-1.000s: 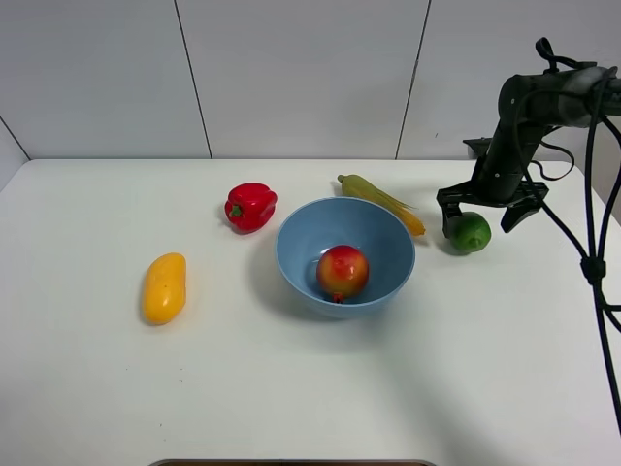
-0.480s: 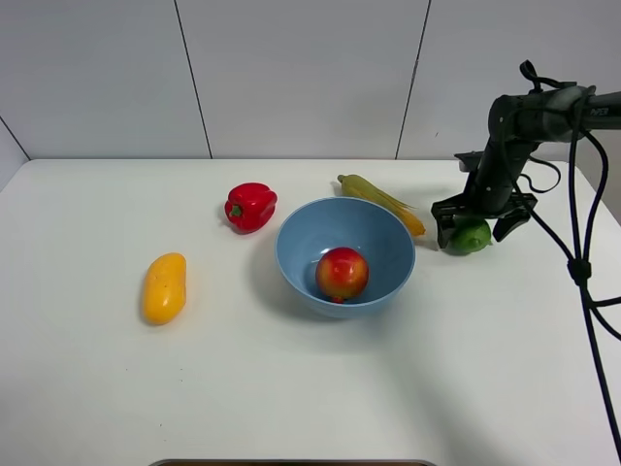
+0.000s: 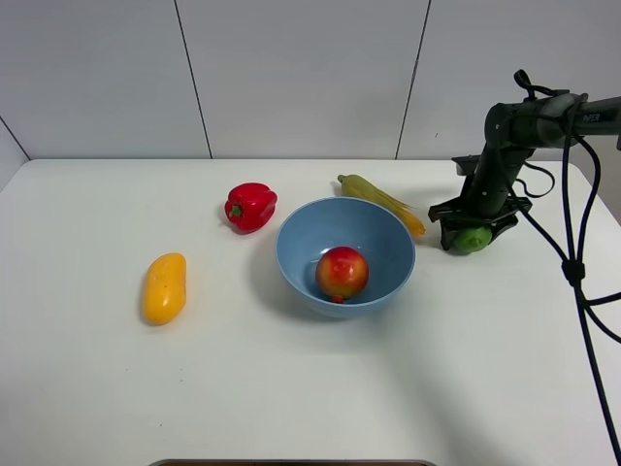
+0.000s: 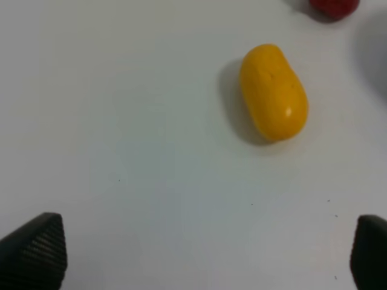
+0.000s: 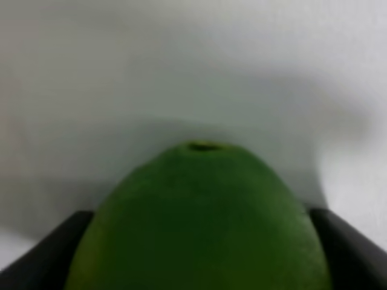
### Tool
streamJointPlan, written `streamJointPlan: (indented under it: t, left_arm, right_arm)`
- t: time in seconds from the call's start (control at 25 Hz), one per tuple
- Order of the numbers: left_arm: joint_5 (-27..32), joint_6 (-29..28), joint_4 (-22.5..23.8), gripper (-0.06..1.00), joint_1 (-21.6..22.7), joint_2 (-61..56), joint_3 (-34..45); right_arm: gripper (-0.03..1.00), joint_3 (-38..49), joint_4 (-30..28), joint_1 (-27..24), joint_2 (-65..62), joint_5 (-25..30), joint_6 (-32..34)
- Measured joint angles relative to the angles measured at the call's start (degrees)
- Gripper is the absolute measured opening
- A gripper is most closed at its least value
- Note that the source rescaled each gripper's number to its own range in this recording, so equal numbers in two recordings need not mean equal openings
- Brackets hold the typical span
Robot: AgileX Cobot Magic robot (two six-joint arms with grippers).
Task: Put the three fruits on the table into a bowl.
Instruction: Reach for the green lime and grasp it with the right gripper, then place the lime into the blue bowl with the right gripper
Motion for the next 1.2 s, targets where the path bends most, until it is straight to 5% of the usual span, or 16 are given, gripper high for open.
streamJointPlan:
  t: [0.08, 1.2]
  left_arm:
    - [0.0, 0.0, 0.0, 0.87, 0.0, 0.0, 0.0]
    - [0.0, 0.0, 0.0, 0.87, 0.0, 0.0, 0.0]
  right_arm:
    - [0.0, 0.0, 0.0, 0.0, 0.0, -0.1, 0.0]
    - [0.0, 0.0, 1.2, -0.1, -3.2, 0.4, 0.0]
